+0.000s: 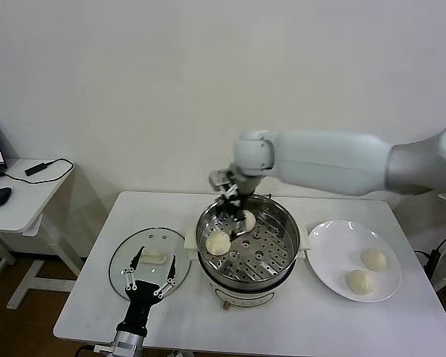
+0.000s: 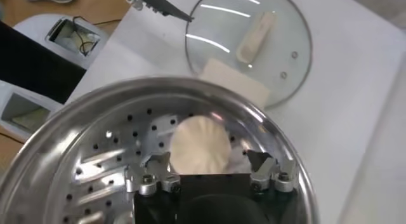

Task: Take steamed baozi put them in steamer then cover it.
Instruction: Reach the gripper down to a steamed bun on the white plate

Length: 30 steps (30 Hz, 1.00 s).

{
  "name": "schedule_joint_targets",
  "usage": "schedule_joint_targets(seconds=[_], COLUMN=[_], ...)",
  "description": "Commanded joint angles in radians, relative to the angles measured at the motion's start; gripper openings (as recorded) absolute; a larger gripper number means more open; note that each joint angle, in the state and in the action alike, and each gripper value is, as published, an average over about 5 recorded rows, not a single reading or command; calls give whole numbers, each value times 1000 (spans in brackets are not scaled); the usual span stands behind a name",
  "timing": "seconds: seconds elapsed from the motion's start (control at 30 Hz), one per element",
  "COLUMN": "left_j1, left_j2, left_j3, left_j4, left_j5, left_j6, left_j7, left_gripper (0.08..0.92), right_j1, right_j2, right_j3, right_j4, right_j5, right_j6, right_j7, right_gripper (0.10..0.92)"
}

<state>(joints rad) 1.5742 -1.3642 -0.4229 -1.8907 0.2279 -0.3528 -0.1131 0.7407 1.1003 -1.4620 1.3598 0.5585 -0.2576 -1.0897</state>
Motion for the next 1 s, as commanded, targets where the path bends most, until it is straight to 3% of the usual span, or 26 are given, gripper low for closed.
schedule_joint_targets(seconds=[0.03, 0.2, 0.47, 1.0], left_j1=[1, 5, 10, 21], left_j2=[2, 5, 5, -1], left_j3=[2, 4, 5, 0], left_j4=[-9, -14, -17, -8], left_j5=[2, 3, 4, 10], left_j6=[4, 4, 2, -5], left_j7=[0, 1, 0, -1], left_gripper=[823, 823, 823, 823], right_j1=[98, 101, -12, -438], right_j2=[-289, -450, -615, -618], right_j3=[41, 26, -12, 202], right_j4=[59, 55, 29, -86], right_j5=[-130, -234, -347, -452], right_j6=[113, 185, 228, 240], right_j7=[-181, -250, -234, -125], right_gripper=[823, 823, 823, 823])
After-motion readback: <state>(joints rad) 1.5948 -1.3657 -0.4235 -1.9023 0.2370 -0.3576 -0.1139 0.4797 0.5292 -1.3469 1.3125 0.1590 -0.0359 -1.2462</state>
